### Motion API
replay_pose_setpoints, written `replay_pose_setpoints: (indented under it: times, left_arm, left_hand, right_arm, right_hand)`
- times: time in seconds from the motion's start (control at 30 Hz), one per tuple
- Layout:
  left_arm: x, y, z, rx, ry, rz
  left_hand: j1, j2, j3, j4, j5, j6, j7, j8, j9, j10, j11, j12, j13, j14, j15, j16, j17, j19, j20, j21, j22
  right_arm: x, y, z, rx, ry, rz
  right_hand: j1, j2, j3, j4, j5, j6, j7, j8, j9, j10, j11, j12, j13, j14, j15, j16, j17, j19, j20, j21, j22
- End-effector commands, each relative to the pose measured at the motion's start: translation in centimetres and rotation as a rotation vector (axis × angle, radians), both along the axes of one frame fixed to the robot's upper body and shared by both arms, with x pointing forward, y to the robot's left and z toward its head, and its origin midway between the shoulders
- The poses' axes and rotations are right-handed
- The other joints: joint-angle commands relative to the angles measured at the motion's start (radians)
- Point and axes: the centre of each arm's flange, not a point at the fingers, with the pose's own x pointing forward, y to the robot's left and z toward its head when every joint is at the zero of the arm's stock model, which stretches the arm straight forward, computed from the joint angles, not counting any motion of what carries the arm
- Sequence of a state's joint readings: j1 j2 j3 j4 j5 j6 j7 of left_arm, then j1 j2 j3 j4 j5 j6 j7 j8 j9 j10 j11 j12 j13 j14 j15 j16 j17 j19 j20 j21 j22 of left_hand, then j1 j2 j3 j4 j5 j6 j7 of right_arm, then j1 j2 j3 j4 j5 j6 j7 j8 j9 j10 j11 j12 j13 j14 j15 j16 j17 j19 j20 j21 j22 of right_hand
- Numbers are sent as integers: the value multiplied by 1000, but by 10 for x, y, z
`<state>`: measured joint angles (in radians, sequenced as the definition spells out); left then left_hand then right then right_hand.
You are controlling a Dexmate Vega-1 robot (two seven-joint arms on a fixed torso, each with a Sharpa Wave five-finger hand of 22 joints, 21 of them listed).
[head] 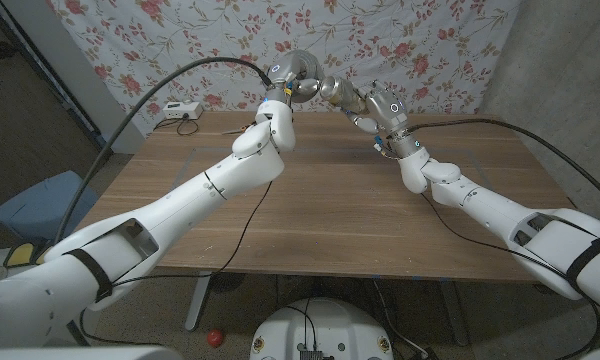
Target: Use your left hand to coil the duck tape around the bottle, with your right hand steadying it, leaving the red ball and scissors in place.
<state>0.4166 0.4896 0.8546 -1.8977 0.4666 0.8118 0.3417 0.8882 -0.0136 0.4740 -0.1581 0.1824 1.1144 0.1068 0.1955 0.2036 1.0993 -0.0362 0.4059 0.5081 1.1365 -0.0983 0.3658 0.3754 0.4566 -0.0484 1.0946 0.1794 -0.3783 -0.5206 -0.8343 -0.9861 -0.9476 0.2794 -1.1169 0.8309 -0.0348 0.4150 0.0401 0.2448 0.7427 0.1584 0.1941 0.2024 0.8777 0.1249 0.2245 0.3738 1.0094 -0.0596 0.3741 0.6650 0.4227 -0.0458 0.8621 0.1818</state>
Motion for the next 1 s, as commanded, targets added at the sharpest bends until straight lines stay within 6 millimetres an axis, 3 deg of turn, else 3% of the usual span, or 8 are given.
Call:
replay_pose_setpoints:
  times: [0.03, 1.0]
  left_arm:
    - [0, 1, -2, 34, 14, 3]
    - [39, 9, -29, 171, 271, 19]
  left_hand:
    - [136, 144, 24, 27, 9, 4, -7, 5, 4, 122, -127, -5, 4, 111, -117, -1, 4, -7, -5, -2, 1]
    - [135, 147, 22, 25, 12, -1, -6, 5, 4, 123, -127, -13, 8, 112, -117, -2, 5, -12, -1, -3, 1]
  right_arm:
    - [-3, -2, 6, -21, -10, -33]
    - [10, 33, 8, -350, 159, -209]
  right_hand:
    - [58, 200, 13, 11, 8, 227, -232, 6, 5, 187, -182, -1, 1, 23, -152, -1, 2, -4, -158, 1, 2]
    - [58, 201, 12, 20, 13, 213, -247, 6, 3, 169, -191, -15, -11, 9, -155, -19, -4, -5, -154, 2, 2]
